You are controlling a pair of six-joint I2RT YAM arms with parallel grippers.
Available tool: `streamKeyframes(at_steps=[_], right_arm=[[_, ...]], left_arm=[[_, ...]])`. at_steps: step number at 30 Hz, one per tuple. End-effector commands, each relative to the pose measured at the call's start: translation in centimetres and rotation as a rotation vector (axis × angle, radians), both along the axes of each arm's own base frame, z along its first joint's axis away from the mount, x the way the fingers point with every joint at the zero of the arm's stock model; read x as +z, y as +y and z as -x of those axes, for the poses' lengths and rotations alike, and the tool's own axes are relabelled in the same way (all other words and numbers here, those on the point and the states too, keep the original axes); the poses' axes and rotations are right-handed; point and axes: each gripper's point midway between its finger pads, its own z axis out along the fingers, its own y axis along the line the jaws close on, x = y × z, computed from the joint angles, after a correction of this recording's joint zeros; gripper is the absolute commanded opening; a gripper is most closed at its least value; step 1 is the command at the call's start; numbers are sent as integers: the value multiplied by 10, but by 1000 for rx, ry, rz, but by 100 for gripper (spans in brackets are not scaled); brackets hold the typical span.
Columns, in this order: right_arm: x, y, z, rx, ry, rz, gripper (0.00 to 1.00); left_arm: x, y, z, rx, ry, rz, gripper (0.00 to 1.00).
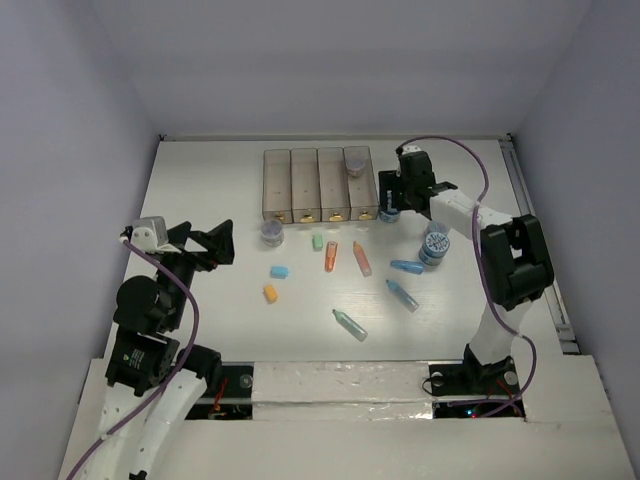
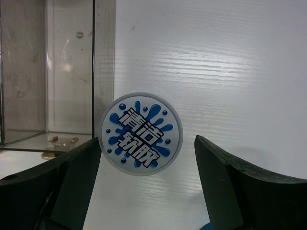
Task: Sort the stationery into containers
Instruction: Pick up the stationery from the center of the board.
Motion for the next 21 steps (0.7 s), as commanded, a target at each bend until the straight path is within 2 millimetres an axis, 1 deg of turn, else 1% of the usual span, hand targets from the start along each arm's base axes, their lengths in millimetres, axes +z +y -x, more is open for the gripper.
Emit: streamKeyframes(at_steps=[1,2,4,5,8,9,10,11,13,14,15,16,19,20,21], right_arm=[[16,-11,-20,-37,-50,14,83],[13,-10,-21,-36,-42,15,83],[12,-6,-24,-22,-39,6,83],[7,-6,-25,-19,-28,8,84],[7,-3,-29,-16,-31,1,83],[5,-3,-29,-16,-30,1,78],[7,-3,-31,-19,-34,-1,64],[8,-3,-31,-21,-36,1,58],[13,-4,-32,-27,-49,2,53],[16,-6,-32,-34,-58,8,53],[20,-7,-32,-35,-67,10,52],[33,-8,-33,-39,-96,6,49],[58,-15,-33,-65,-153,16,48],[77,-17,-33,-73,-192,10,47],[90,-16,-34,-69,-218,-1,46]], left_arm=[[20,-3,0,-14,-57,13,99],[20,-3,0,-15,-56,11,99],[20,-3,0,-17,-56,11,99],[20,-3,0,-17,-56,11,99],[19,-3,0,-15,-55,9,99],[19,-3,0,-15,-55,9,99],[19,-3,0,-17,-55,10,99],[20,-3,0,-15,-55,11,99],[20,-3,0,-15,-58,10,99],[19,-3,0,-15,-55,11,99],[20,-3,0,-15,-56,11,99],[20,-3,0,-17,-56,11,99],[20,-4,0,-18,-56,12,99],[20,-3,0,-18,-59,12,99],[21,-3,1,-18,-61,12,99]])
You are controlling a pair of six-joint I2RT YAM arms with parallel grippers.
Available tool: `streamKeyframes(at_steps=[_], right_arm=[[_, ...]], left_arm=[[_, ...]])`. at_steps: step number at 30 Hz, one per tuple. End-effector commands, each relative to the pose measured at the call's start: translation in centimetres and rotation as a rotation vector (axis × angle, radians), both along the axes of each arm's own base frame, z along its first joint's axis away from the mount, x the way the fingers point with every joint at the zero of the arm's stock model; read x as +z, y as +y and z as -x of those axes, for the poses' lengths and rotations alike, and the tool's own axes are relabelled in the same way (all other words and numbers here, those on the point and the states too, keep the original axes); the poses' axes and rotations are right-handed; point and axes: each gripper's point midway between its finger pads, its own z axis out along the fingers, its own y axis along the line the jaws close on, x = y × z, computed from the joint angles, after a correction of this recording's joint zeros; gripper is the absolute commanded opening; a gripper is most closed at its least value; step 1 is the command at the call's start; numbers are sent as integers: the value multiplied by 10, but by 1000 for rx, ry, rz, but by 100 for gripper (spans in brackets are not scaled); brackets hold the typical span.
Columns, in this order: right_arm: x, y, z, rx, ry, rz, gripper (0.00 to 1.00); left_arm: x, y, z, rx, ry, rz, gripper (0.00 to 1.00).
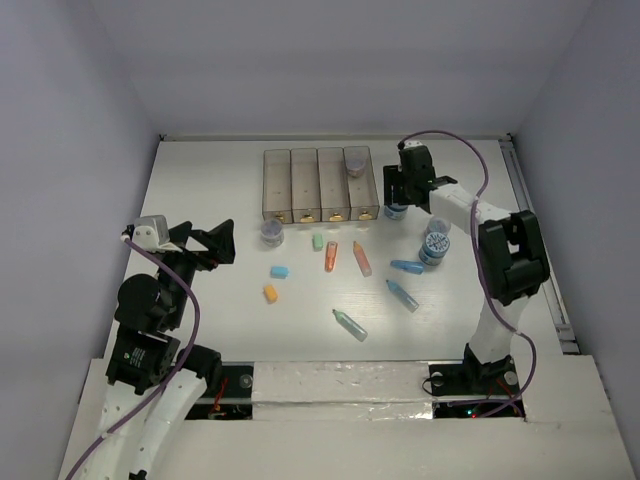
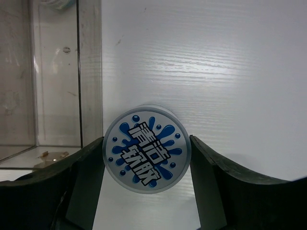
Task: Sort the stationery into containers
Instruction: Pick up the stationery from the center of the board, then place the stationery in the storage box.
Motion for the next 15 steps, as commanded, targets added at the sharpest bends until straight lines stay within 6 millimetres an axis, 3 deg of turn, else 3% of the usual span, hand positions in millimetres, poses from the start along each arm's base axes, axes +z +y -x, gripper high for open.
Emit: streamKeyframes(at_steps=[1,5,6,8,9,10,12,13,14,15], right_arm=[[102,-5,-17,-25,-240,-43,45],[148,32,-17,88,-334,-119,45],[145,39,-21,107,-332,-111,45],[160,64,-27,165,-354,-140,45],[153,75,-31,188,-340,-148,45],[168,87,-36,218,-371,-174,45],[174,108,-39,260,-389,-198,45],[165,114,-47,269,-374,-201,45],[182,127,-51,296,-407,-223,45],[184,130,-56,297,-413,-227,45]], left_arm=[[22,-3,2,-20,-68,14,99],[23,-3,3,-19,-69,15,99],[23,-3,3,-20,-71,15,99],[22,-3,3,-19,-70,17,99],[23,-2,3,-19,-71,15,99],[22,-3,3,-20,-69,16,99],[23,-3,4,-20,-72,16,99],[22,-3,4,-20,-71,15,99],[22,-2,4,-19,-70,17,99],[23,-2,4,-18,-72,16,99]])
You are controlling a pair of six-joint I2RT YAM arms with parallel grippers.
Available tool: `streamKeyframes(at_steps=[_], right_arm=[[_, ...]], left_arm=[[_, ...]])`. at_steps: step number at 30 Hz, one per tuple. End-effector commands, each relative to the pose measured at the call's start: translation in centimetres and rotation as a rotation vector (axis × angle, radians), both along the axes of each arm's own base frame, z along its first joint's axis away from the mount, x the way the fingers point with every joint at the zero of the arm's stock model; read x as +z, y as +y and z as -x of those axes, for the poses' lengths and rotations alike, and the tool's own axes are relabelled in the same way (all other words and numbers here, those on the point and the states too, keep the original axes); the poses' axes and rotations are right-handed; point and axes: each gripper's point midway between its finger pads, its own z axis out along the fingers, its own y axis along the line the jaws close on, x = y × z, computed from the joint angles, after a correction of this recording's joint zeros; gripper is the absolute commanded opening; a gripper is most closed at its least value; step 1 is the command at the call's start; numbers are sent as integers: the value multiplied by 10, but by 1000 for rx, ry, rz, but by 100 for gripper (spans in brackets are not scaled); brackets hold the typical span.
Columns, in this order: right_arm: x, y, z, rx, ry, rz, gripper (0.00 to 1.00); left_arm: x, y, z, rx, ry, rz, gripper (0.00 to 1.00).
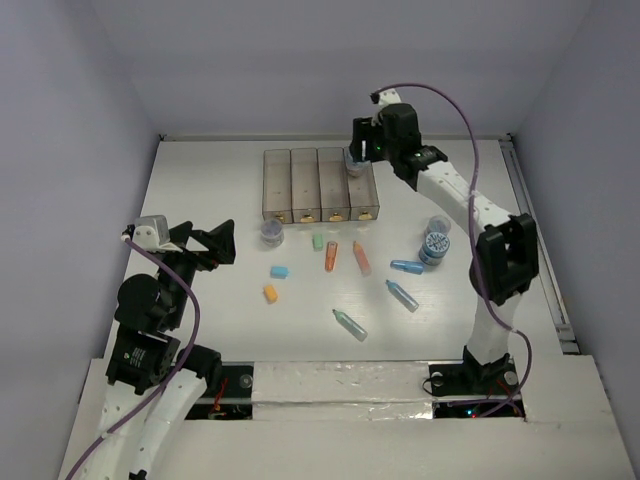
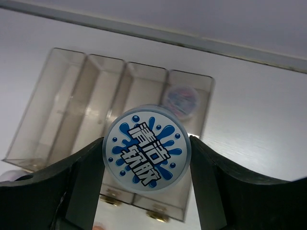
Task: Sort the stationery into containers
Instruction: Place the stationery in the storage box.
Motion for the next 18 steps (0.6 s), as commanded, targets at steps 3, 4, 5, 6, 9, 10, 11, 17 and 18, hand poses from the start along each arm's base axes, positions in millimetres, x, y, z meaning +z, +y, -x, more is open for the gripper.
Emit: streamKeyframes(at_steps=[3,4,5,6,9,10,11,17,18], right_arm=[[36,56,-31,115,-125,-47,45],[35,63,-33,127,-124,-39,45],[16,73,-39,139,-97,-24,45],[33,76,-45,143,-134,-27,45],[14,88,-55,159,-116,-4,45],[20,90,-59,159,-133,-10,45],[18,91,-62,158,-134,-9,45],[-15,102,-77,158,-108,30,46],[-19,103,-78,160,-103,32,46]], left_arm=[[23,-1,4,-12,-72,17,99],[23,-1,4,-12,-71,18,99],[22,-1,3,-13,-71,15,99],[23,-1,4,-14,-73,17,99],[23,-1,4,-12,-73,17,99],[23,-1,4,-12,-72,15,99],[24,-1,3,-12,-73,17,99],[22,-2,2,-12,-66,12,99],[22,-1,2,-12,-68,12,99]])
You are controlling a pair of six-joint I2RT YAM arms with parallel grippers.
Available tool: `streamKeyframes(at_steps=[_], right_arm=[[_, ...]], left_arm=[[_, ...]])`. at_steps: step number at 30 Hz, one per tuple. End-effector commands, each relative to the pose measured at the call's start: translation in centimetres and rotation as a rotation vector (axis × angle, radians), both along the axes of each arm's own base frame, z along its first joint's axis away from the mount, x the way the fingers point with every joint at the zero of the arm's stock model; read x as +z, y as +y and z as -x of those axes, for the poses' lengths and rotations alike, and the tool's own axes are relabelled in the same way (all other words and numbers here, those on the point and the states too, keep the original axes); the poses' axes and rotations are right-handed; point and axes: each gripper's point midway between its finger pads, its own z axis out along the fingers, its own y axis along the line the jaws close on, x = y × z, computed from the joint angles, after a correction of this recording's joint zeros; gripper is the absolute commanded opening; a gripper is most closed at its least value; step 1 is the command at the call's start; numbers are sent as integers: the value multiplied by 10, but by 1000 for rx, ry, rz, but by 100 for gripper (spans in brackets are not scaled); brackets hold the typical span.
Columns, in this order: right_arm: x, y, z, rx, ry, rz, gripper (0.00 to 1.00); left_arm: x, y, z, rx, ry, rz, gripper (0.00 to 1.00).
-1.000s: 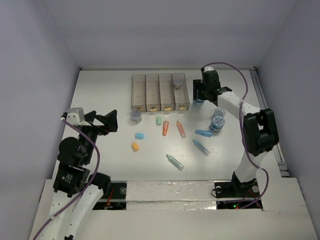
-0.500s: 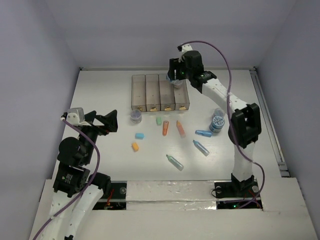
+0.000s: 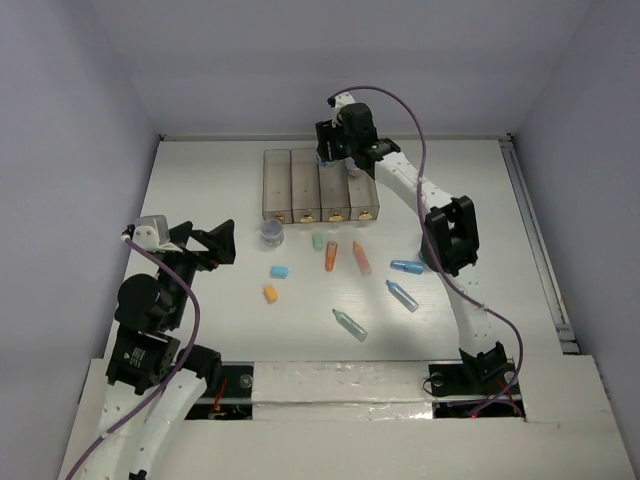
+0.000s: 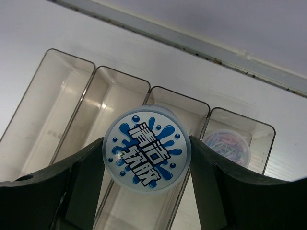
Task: Sort the stationery into containers
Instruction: Place the stationery in the storage box.
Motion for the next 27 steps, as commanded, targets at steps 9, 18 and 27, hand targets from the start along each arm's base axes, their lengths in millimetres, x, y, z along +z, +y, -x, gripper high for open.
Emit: streamKeyframes(at_steps=[9,18,27], right_arm=[[12,6,-25,-30,-116,7,46],[-1,6,-35,-54,-132,12,47],[6,11,-34,-47,-140,-28,92]], left_arm=[[21,0,0,-2,-62,9,99],[20,-1,-2,-4,-55,8,99],[19,-2,-3,-7,-52,5,99]])
